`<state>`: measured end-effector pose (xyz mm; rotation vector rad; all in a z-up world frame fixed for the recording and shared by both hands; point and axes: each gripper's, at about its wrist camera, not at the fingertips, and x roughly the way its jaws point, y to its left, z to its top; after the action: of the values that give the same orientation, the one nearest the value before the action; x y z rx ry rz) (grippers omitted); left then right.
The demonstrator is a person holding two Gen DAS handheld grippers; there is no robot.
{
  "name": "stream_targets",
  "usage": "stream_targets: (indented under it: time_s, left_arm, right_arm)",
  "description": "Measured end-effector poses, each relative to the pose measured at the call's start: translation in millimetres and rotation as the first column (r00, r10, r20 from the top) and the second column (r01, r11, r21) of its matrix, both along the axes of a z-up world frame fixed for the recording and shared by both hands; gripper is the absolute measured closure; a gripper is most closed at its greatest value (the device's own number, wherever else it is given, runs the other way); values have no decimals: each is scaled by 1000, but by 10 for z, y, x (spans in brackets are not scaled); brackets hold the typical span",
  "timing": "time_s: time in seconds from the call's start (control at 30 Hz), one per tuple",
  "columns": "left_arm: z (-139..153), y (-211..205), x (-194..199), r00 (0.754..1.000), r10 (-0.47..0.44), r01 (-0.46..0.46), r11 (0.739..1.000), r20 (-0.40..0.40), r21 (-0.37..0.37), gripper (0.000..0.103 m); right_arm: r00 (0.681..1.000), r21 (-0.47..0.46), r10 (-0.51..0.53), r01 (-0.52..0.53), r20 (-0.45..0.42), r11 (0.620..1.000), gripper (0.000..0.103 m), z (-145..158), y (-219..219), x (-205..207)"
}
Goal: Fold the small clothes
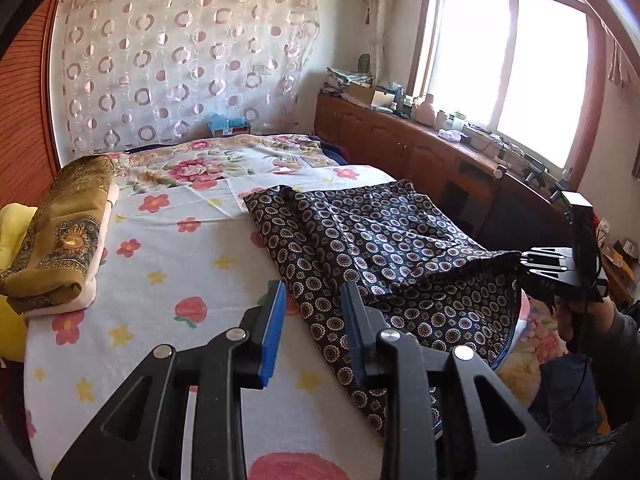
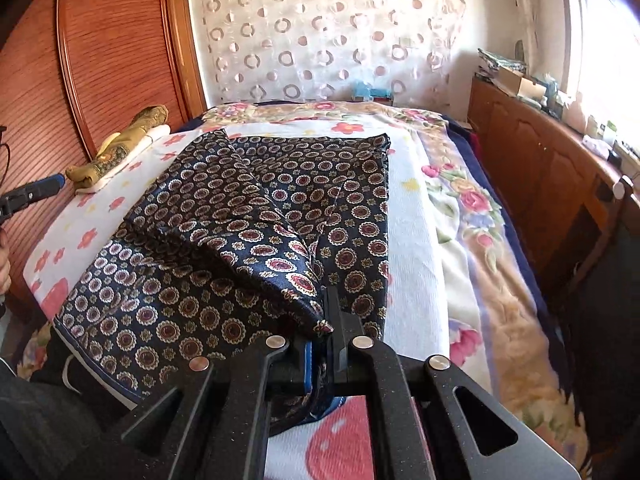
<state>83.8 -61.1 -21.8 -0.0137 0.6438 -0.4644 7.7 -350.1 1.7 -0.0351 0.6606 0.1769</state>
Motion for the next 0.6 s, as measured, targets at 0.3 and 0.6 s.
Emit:
stream_targets:
  time_s: [0.3,0.6]
  left_arm:
    - [-16,11,-15,1000,14,-14,1000,0,-2,73]
    - [-30,-9,-27,1000,12,-12,1000,-4,3,73]
  right_arm:
    - [997,-28,17,-15,79,999,62,307,62,-306]
    - [974,-31,226,-225,24,974,61,222,692,252]
